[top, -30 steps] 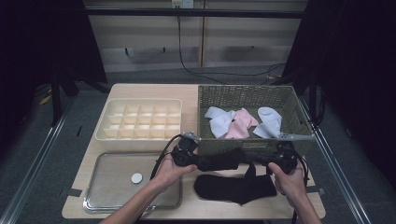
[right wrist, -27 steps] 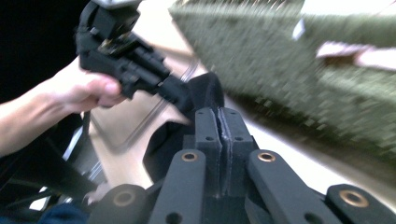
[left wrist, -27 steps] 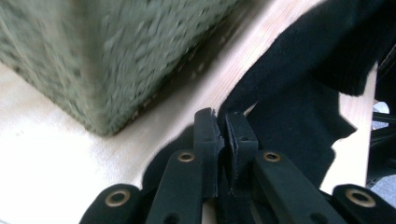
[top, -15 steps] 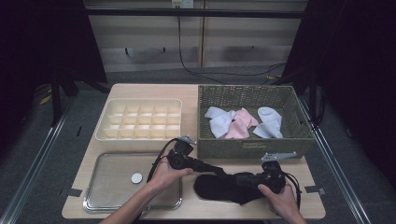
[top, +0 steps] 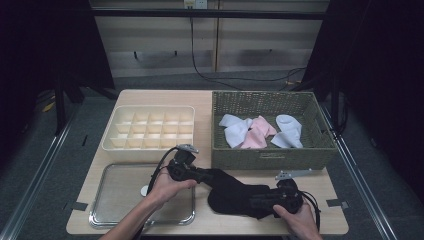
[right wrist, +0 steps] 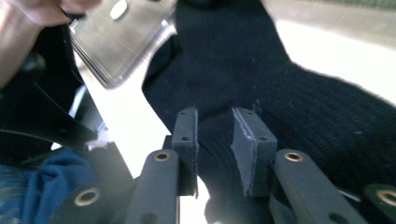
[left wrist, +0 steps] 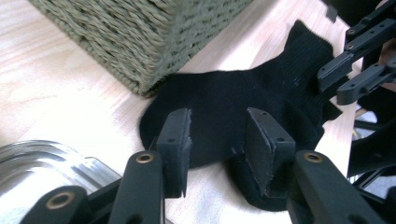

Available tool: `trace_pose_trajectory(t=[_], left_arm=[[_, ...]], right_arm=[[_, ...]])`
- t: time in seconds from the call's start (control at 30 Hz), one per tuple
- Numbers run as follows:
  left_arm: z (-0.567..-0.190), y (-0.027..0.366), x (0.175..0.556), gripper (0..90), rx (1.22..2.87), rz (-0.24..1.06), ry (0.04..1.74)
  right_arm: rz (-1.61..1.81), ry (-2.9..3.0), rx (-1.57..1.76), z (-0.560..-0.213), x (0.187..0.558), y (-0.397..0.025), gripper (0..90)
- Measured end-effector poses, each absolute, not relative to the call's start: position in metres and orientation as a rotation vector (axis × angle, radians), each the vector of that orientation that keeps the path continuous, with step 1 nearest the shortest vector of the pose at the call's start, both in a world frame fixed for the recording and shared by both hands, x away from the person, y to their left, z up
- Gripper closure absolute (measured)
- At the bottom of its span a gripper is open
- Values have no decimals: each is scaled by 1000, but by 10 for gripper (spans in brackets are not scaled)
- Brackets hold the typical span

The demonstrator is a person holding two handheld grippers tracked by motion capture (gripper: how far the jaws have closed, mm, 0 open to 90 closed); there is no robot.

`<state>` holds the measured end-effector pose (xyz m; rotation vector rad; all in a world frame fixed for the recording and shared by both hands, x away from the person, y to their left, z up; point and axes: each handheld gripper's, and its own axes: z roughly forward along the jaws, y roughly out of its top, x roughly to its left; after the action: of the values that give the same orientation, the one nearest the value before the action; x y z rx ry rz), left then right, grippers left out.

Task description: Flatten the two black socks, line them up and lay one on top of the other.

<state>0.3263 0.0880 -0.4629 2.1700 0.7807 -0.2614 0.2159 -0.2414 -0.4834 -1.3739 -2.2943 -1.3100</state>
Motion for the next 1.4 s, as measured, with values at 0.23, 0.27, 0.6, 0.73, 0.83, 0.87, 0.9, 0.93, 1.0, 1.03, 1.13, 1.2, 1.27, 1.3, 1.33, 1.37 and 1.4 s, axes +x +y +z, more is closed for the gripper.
trace_pose_trajectory(t=[0.23,0.27,0.6,0.73,0.83,0.87,0.9,0.93,1.0,1.03,1.13,1.2,1.27,1.3,1.33,1.37,1.4], left_arm=[[-472,83,331,608,2165,-278,810],[-473,84,332,620,2165,-277,817],[-475,95,350,581,2123,-256,910],[-474,91,352,580,2135,-229,902],[-475,89,352,580,2149,-230,895],[-476,87,352,580,2162,-228,899],[-476,87,352,580,2162,-228,899],[-478,86,352,581,2184,-212,901],[-481,88,353,581,2184,-222,916],[-481,88,353,588,2184,-222,916],[-486,91,355,660,2185,-271,899],[-486,91,354,761,2172,-297,894],[-483,91,354,852,2169,-296,866],[-483,91,354,886,2169,-296,866],[-479,91,351,891,2159,-296,861],[-477,92,351,893,2166,-288,849],[-475,94,350,893,2153,-294,845]], right_arm=[[-1427,-2250,-1476,-465,212,-264,697],[-1430,-2248,-1505,-464,212,-268,697],[-1368,-2212,-1736,-482,205,-292,593],[-1332,-2213,-1763,-486,208,-291,557],[-1286,-2227,-1771,-491,212,-287,537],[-1278,-2232,-1768,-492,213,-286,538],[-1278,-2232,-1768,-492,213,-286,538],[-1262,-2243,-1766,-494,215,-283,531],[-1263,-2245,-1761,-494,216,-282,527],[-1263,-2245,-1761,-494,216,-282,527],[-1274,-2255,-1757,-493,218,-280,504],[-1300,-2246,-1752,-491,220,-280,505],[-1315,-2240,-1746,-491,221,-279,507],[-1315,-2240,-1746,-491,221,-279,507],[-1313,-2242,-1738,-490,221,-279,515],[-1315,-2245,-1739,-491,221,-279,514],[-1311,-2246,-1742,-491,220,-278,514]])
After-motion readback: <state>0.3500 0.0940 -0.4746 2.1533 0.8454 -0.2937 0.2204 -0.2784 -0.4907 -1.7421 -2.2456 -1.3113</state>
